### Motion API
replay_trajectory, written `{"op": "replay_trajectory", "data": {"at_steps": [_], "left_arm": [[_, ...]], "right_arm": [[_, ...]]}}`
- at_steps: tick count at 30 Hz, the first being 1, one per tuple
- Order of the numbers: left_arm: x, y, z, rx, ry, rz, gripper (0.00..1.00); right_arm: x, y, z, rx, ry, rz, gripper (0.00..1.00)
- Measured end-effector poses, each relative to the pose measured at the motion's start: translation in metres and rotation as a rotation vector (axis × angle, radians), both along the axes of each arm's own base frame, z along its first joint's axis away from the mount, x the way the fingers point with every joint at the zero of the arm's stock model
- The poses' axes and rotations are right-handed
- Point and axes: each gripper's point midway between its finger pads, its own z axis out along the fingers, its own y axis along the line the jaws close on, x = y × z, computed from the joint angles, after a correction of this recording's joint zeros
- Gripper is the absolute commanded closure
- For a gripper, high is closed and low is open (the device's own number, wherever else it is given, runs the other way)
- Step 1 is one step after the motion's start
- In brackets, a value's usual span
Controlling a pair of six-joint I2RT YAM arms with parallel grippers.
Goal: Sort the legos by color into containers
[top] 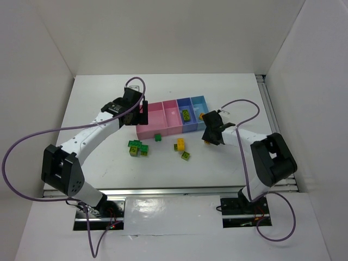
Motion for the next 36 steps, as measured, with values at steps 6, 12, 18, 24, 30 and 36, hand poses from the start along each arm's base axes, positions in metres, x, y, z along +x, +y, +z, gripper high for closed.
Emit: {"op": "replay_trajectory", "data": {"at_steps": [6, 12, 18, 24, 30, 36], "left_arm": [[-0.001, -0.005, -0.006, 0.001, 0.030, -0.018, 0.02], [-0.003, -0.008, -0.005, 0.012, 0.037, -0.042, 0.00], [-0.003, -0.008, -0.005, 0.021, 0.038, -0.048, 0.00], [-0.004, -0.007, -0.004, 0.022, 0.035, -0.045, 0.00], [-0.004, -0.004, 0.004, 0.026, 0.010, -0.034, 0.00], [-0.005, 0.002, 0.012, 0.031, -0.018, -0.013, 0.00]], "right_arm": [[-0.003, -0.009, 0.010, -0.028, -0.018, -0.028, 0.81], [-0.004, -0.012, 0.047, -0.048, -0.083, -0.014, 0.81], [0.042, 0.002, 0.119, -0.040, -0.260, 0.017, 0.74], [0.114, 0.034, 0.133, -0.060, -0.323, 0.046, 0.38], [0.124, 0.036, 0.109, -0.104, -0.272, 0.060, 0.30], [0.074, 0.039, 0.126, -0.077, -0.307, 0.139, 0.22]]}}
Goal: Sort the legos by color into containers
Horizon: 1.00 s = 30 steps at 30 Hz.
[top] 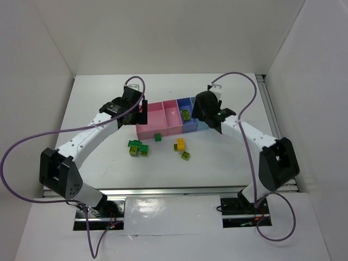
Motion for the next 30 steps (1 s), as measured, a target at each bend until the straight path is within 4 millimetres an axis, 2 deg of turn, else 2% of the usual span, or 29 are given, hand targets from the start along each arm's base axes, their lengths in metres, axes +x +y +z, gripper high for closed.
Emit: {"op": "replay_trajectory", "data": {"at_steps": [2, 5, 8, 11, 14, 17, 20, 23, 25, 27, 28, 30], "left_arm": [[0.000, 0.001, 0.001, 0.003, -0.006, 0.005, 0.00], [-0.001, 0.003, -0.001, 0.010, -0.005, 0.010, 0.00], [-0.001, 0.004, -0.002, 0.014, -0.002, 0.011, 0.00], [-0.001, 0.004, -0.003, 0.012, -0.001, 0.014, 0.00], [-0.001, 0.003, -0.003, 0.010, 0.000, 0.018, 0.00], [-0.001, 0.003, -0.003, 0.004, -0.001, 0.027, 0.00], [-0.001, 0.004, -0.003, 0.004, -0.002, 0.030, 0.00], [-0.001, 0.004, -0.003, 0.003, -0.003, 0.031, 0.00], [-0.001, 0.004, -0.003, 0.003, -0.002, 0.032, 0.00], [-0.001, 0.003, -0.003, 0.002, -0.003, 0.032, 0.00], [-0.001, 0.003, -0.003, 0.002, -0.003, 0.032, 0.00], [-0.001, 0.003, -0.003, 0.001, -0.002, 0.030, 0.00]], "right_arm": [[-0.029, 0.009, 0.000, 0.015, 0.009, 0.079, 0.15], [-0.067, 0.033, -0.008, 0.032, 0.043, 0.221, 0.08], [-0.091, 0.058, -0.020, 0.042, 0.091, 0.339, 0.08], [-0.106, 0.078, -0.032, 0.049, 0.136, 0.423, 0.11], [-0.113, 0.089, -0.052, 0.036, 0.196, 0.464, 0.16], [-0.117, 0.093, -0.077, 0.005, 0.263, 0.476, 0.23], [-0.121, 0.094, -0.093, -0.017, 0.302, 0.477, 0.28], [-0.122, 0.094, -0.099, -0.024, 0.318, 0.475, 0.37], [-0.121, 0.095, -0.099, -0.023, 0.316, 0.476, 0.50], [-0.120, 0.095, -0.098, -0.022, 0.313, 0.471, 0.58], [-0.119, 0.095, -0.097, -0.022, 0.310, 0.468, 0.65], [-0.116, 0.096, -0.094, -0.023, 0.301, 0.461, 0.71]]}}
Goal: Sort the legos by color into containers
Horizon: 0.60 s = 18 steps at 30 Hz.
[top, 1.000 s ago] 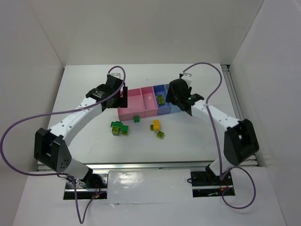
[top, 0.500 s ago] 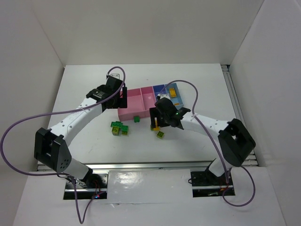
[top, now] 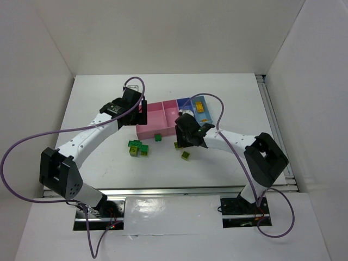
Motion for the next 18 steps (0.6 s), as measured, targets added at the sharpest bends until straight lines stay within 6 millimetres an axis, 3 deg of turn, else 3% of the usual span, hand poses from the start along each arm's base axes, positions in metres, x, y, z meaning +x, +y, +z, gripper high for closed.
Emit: {"op": "replay_trajectory", "data": {"at_steps": [3, 6, 9, 11, 15, 18], "left_arm": [[0.001, -0.006, 0.000, -0.020, -0.001, -0.025, 0.02], [0.003, -0.021, -0.003, -0.060, 0.001, -0.115, 0.03], [-0.003, -0.038, -0.011, -0.100, 0.016, -0.202, 0.05], [-0.009, -0.049, -0.013, -0.127, 0.024, -0.271, 0.05], [-0.023, -0.076, 0.007, -0.204, -0.024, -0.448, 0.03], [-0.032, -0.095, 0.029, -0.273, -0.077, -0.578, 0.00]], "right_arm": [[0.008, 0.004, 0.011, 0.008, -0.024, -0.007, 0.79], [0.010, 0.006, 0.025, 0.042, -0.039, 0.001, 0.79], [0.010, 0.005, 0.056, 0.143, -0.048, 0.024, 0.86], [0.021, -0.009, 0.080, 0.226, -0.067, 0.002, 0.86], [0.041, -0.040, 0.113, 0.406, -0.054, -0.031, 0.86], [0.039, -0.040, 0.123, 0.544, 0.003, 0.028, 0.86]]}}
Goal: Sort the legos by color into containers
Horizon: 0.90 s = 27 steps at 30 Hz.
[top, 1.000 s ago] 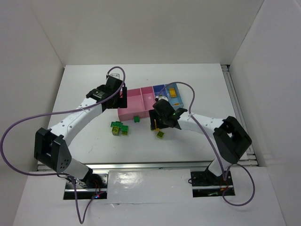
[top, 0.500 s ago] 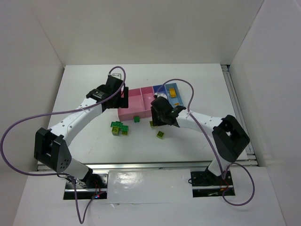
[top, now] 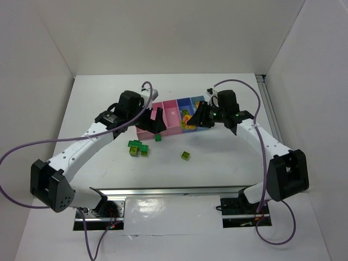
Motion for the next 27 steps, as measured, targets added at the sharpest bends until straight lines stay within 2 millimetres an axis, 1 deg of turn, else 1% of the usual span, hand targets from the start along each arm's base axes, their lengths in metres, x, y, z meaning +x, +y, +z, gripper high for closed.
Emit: {"op": "replay_trajectory", "data": {"at_steps": [2, 7, 9, 12, 14, 18, 22, 25, 27], "left_arm": [[-0.007, -0.012, 0.009, -0.044, -0.013, -0.080, 0.00], [-0.022, -0.039, 0.021, -0.124, -0.040, -0.256, 0.01], [-0.029, -0.053, 0.023, -0.139, -0.067, -0.320, 0.03], [-0.041, -0.064, 0.020, -0.140, -0.084, -0.384, 0.05], [-0.046, -0.066, 0.020, -0.135, -0.102, -0.408, 0.06], [-0.045, -0.067, 0.029, -0.144, -0.143, -0.415, 0.08], [-0.042, -0.068, 0.032, -0.136, -0.175, -0.415, 0.13], [-0.041, -0.071, 0.033, -0.129, -0.189, -0.408, 0.21], [-0.039, -0.072, 0.035, -0.129, -0.199, -0.405, 0.21]], "right_arm": [[-0.010, 0.009, 0.007, 0.093, 0.034, 0.079, 0.86], [-0.031, 0.027, 0.028, 0.308, 0.082, 0.243, 0.83], [-0.036, 0.030, 0.035, 0.371, 0.099, 0.279, 0.83], [-0.042, 0.032, 0.044, 0.445, 0.125, 0.321, 0.82], [-0.044, 0.033, 0.047, 0.474, 0.141, 0.336, 0.81], [-0.046, 0.035, 0.050, 0.509, 0.167, 0.366, 0.81], [-0.047, 0.036, 0.051, 0.523, 0.187, 0.372, 0.81], [-0.048, 0.036, 0.052, 0.529, 0.191, 0.381, 0.81], [-0.048, 0.036, 0.052, 0.532, 0.196, 0.384, 0.81]]}}
